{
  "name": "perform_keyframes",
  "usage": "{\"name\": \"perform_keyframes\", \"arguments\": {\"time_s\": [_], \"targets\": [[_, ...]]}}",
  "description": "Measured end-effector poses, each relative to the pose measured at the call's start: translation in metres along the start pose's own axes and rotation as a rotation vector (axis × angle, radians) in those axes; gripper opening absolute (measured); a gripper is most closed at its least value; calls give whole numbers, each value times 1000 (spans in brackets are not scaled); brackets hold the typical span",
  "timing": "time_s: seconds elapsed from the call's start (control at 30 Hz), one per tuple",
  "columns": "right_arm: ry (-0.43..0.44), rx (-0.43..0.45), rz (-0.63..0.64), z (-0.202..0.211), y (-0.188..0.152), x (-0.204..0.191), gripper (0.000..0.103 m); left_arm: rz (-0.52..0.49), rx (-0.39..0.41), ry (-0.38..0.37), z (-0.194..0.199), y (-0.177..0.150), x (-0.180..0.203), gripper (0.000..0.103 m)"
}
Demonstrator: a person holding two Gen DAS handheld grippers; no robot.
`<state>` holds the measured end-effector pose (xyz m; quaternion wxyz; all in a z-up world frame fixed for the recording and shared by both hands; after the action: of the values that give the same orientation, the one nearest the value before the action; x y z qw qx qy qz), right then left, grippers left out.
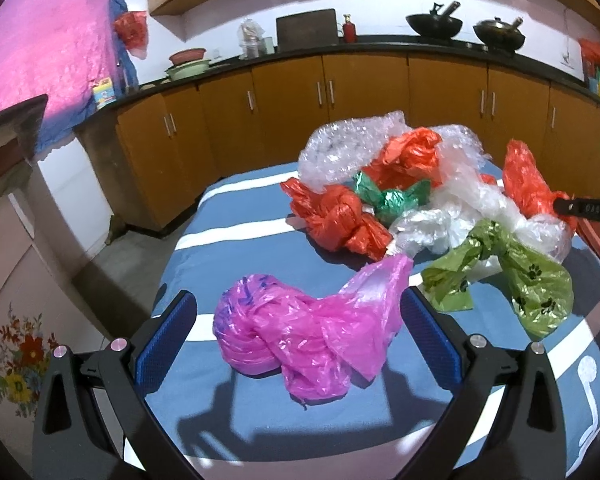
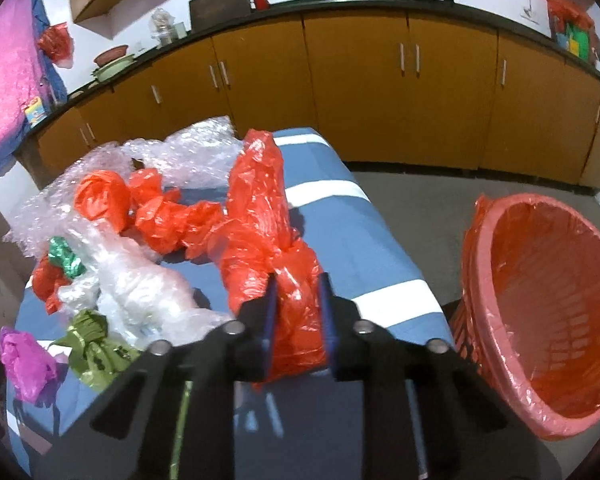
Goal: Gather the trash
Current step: 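Grasp the red plastic bag with the right gripper while the left gripper grasps the pink bag, then carry the red bag and pink bag over the red basket with both grippers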
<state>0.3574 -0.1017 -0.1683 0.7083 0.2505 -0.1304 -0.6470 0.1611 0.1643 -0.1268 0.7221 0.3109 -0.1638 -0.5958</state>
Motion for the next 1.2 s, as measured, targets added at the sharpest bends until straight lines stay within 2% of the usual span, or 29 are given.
{"name": "perform_keyframes", "arguments": {"time_s": [0.17,0.43,0.53,0.6,0.63,0.8,0.9,1.2], "targets": [[11,48,0,18,-1,1,12,14,-46,-21,-10,-3,-2,95],[-1,92,16,37,-2,1,11,-8,-112,-45,-30,-7,5,71],[-2,94,18,40,-2,1,11,-13,-129,-61,-36,-7,6,66],[-3,96,21,42,-2,0,11,-18,-134,-66,-39,-6,6,56],[-1,97,21,43,-3,-1,11,-17,-135,-71,-40,-6,5,47],[-2,114,25,50,-4,-3,11,0,-130,-100,-39,1,2,32],[2,127,22,56,-4,-2,11,15,-113,-107,-33,5,-1,28],[10,178,12,83,-1,3,11,59,-12,-84,2,29,-11,28]]}}
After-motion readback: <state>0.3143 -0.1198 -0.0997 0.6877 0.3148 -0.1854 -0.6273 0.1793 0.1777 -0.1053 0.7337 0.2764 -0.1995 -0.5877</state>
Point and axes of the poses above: each gripper's, at about its wrist camera, not at the fingertips, and z roughly against the way its jaws point, x to its right, y to its top, the point moved 5 cm from there along -z, roughly the way its jaws point, and after that the axes turned 14 degrees about -x, right-handed, at the moved point
